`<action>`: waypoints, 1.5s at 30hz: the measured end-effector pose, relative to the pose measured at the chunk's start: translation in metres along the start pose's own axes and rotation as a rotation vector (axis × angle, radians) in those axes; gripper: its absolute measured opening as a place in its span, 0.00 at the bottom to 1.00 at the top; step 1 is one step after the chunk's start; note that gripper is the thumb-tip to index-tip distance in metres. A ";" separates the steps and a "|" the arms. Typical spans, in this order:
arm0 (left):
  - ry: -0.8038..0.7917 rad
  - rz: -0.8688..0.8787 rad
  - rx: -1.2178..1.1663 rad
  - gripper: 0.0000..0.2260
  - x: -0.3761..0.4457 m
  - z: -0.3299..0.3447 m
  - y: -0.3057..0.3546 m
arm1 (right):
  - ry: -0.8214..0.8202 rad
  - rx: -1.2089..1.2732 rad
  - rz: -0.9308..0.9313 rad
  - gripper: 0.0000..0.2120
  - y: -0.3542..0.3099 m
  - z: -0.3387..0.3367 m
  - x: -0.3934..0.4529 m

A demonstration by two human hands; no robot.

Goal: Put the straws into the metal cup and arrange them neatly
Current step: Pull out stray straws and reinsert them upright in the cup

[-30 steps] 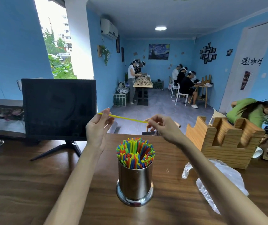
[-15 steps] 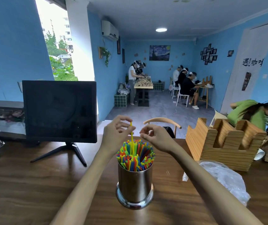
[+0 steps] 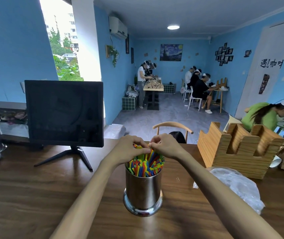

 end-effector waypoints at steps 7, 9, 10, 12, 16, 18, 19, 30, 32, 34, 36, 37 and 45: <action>0.137 0.023 -0.090 0.08 0.002 -0.005 0.003 | 0.207 0.089 -0.061 0.09 -0.022 -0.043 -0.005; 0.143 0.012 -0.111 0.11 0.004 -0.008 0.001 | 0.317 0.175 -0.103 0.09 -0.038 -0.071 -0.013; 0.114 -0.002 -0.128 0.13 0.005 -0.007 0.000 | 0.372 0.219 -0.130 0.09 -0.048 -0.085 -0.019; 0.048 -0.022 -0.140 0.16 0.005 -0.002 -0.002 | 0.452 0.346 -0.182 0.08 -0.063 -0.108 -0.029; 0.145 -0.004 -0.295 0.08 0.002 -0.008 0.001 | 0.497 0.594 -0.228 0.07 -0.070 -0.127 -0.042; 0.162 -0.020 -0.400 0.08 -0.002 -0.012 0.000 | 0.463 0.738 -0.204 0.07 -0.063 -0.126 -0.044; 0.162 -0.028 -0.428 0.09 -0.003 -0.014 -0.002 | 0.423 0.841 -0.170 0.07 -0.057 -0.124 -0.043; 0.707 -0.143 -0.849 0.07 -0.013 -0.075 -0.028 | -0.362 1.122 -0.014 0.08 -0.024 -0.054 -0.043; 0.759 -0.125 -0.850 0.10 -0.011 -0.082 -0.031 | -0.372 0.858 -0.086 0.07 -0.022 -0.043 -0.045; 0.782 -0.070 -0.835 0.13 -0.009 -0.084 -0.025 | -0.327 0.588 -0.143 0.09 -0.022 -0.033 -0.044; 0.796 0.001 -0.806 0.15 -0.008 -0.083 -0.012 | -0.302 0.413 -0.168 0.08 -0.025 -0.021 -0.042; 0.800 0.027 -0.763 0.14 -0.008 -0.081 -0.006 | -0.305 0.361 -0.172 0.07 -0.026 -0.015 -0.042; 0.442 0.096 -0.226 0.09 -0.006 -0.039 0.012 | 0.023 0.266 -0.104 0.03 -0.012 -0.027 -0.018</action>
Point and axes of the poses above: each hand's wrist, its own x-axis towards the middle knuckle, its own z-axis out of the palm, y = z × x, the point moved 7 cm from there along x, towards the middle knuckle, and after that the axes turned 9 degrees about z, right-handed, at the moved point
